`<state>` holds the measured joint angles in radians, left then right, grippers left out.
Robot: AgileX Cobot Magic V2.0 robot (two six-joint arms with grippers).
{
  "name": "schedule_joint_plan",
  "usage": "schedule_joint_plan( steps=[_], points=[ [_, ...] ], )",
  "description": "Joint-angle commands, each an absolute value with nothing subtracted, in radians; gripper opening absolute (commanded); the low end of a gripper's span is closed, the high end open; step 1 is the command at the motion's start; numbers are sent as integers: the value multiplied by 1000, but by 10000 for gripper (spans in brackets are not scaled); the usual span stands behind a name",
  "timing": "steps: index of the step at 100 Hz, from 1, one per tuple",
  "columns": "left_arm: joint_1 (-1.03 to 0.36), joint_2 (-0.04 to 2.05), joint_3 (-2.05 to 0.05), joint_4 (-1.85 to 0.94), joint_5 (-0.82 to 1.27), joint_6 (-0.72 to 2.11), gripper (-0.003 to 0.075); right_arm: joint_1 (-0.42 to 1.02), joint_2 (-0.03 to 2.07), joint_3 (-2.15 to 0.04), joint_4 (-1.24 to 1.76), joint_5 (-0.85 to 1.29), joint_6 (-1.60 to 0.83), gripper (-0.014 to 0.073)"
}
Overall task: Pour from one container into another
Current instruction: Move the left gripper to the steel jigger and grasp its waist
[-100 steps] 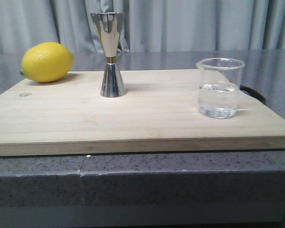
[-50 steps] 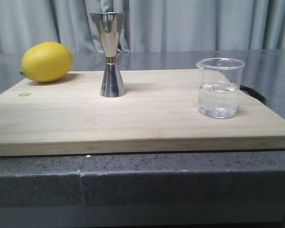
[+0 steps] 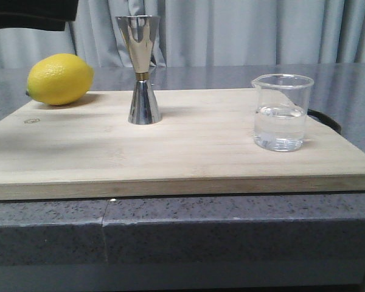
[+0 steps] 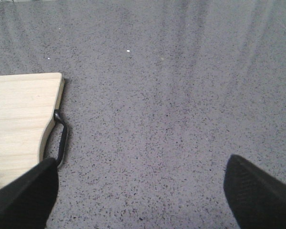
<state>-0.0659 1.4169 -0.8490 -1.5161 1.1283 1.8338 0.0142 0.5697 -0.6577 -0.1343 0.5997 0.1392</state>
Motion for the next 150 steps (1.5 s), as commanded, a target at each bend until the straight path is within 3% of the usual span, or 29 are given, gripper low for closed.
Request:
schedule_joint_plan(
  steps=[1, 40, 81, 88, 107, 120, 131, 150],
  points=[
    [-69, 1447, -879, -1645, 1238, 1919, 596, 8, 580, -693, -145, 514, 136, 638],
    [-207, 1615, -888, -1864, 1235, 2198, 596, 8, 580, -693, -145, 502, 136, 638],
    [-258, 1738, -1000, -1864, 1214, 2200, 592, 8, 580, -693, -145, 499, 136, 638],
    [-260, 1745, -1007, -1864, 1211, 2200, 559, 8, 580, -693, -145, 499, 136, 638],
    [-260, 1747, -1009, -1864, 1217, 2200, 332, 8, 580, -693, -145, 499, 136, 638],
    [-260, 1747, -1009, -1864, 1217, 2200, 229, 8, 580, -693, -145, 499, 136, 638],
    [-260, 1747, -1009, -1864, 1222, 2200, 188, 8, 580, -693, -145, 493, 136, 638],
    [-260, 1747, -1009, -1864, 1222, 2200, 187, 32, 588, -707, -109, 454, 83, 638]
  ],
)
